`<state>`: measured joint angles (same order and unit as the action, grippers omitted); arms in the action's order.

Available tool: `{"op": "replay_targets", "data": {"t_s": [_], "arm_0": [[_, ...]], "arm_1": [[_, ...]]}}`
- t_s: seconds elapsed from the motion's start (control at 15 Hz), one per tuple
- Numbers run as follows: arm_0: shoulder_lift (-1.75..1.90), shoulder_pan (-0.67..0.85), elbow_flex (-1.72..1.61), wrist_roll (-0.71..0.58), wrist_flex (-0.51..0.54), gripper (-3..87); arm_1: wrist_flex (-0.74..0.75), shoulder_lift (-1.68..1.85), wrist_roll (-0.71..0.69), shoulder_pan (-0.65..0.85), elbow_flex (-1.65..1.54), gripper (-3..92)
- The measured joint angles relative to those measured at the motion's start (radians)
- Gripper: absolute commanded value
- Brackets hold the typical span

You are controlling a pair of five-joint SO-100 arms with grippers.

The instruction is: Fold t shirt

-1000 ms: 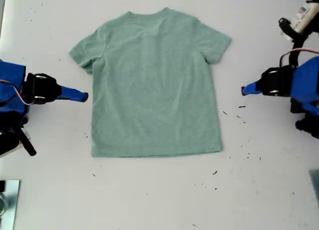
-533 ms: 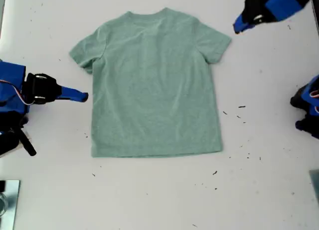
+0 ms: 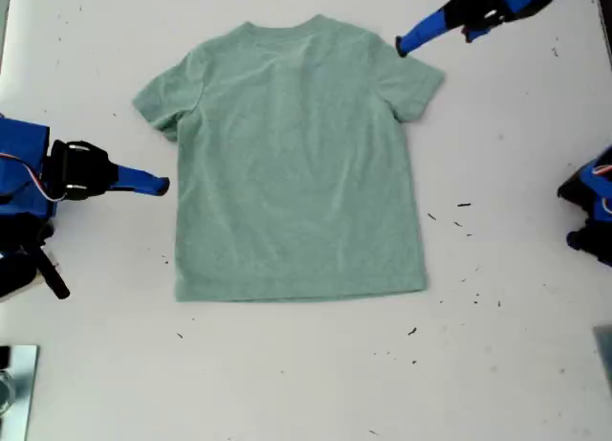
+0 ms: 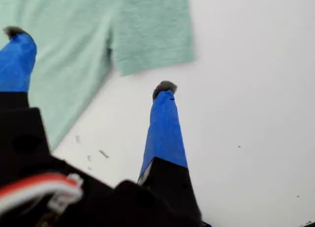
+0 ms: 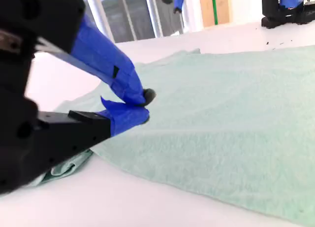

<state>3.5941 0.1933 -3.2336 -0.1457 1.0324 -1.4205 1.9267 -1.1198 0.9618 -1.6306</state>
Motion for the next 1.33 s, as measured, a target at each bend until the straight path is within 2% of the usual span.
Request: {"op": "replay_targets", "data": {"t_s": [0.2,0.4,0.47,0.53,0.6,0.73,0.8,1.0,1.13,1.33], "arm_0": [[0.0,0.0,-0.002,0.0,0.0,-0.1],[0.0,0.0,-0.002,0.0,0.0,-0.1],[0.0,0.0,-0.002,0.0,0.0,-0.1],[0.0,0.0,-0.002,0.0,0.0,-0.1],[0.0,0.0,-0.002,0.0,0.0,-0.1],[0.0,-0.002,-0.002,0.0,0.0,-0.1],[0.0,-0.002,-0.002,0.0,0.0,-0.1],[0.0,-0.002,-0.002,0.0,0.0,-0.1],[0.0,-0.002,-0.002,-0.005,0.0,-0.1],[0.0,-0.002,-0.002,-0.009,0.0,-0.1]], "arm_1": [[0.284,-0.114,-0.031,0.051,-0.222,44.0],[0.437,-0.291,-0.049,0.064,-0.209,37.0],[0.454,-0.333,-0.052,0.063,-0.173,18.4],[0.46,-0.405,-0.054,0.064,-0.135,6.4],[0.457,-0.466,-0.054,0.064,-0.097,0.9],[0.4,-0.551,-0.055,0.057,0.014,-2.2],[0.313,-0.565,-0.055,0.044,0.081,-2.2],[-0.08,-0.575,-0.057,0.009,0.37,-2.2],[-0.276,-0.572,-0.044,-0.043,0.64,-2.2],[-0.31,-0.557,0.041,-0.133,0.718,-2.2]]}}
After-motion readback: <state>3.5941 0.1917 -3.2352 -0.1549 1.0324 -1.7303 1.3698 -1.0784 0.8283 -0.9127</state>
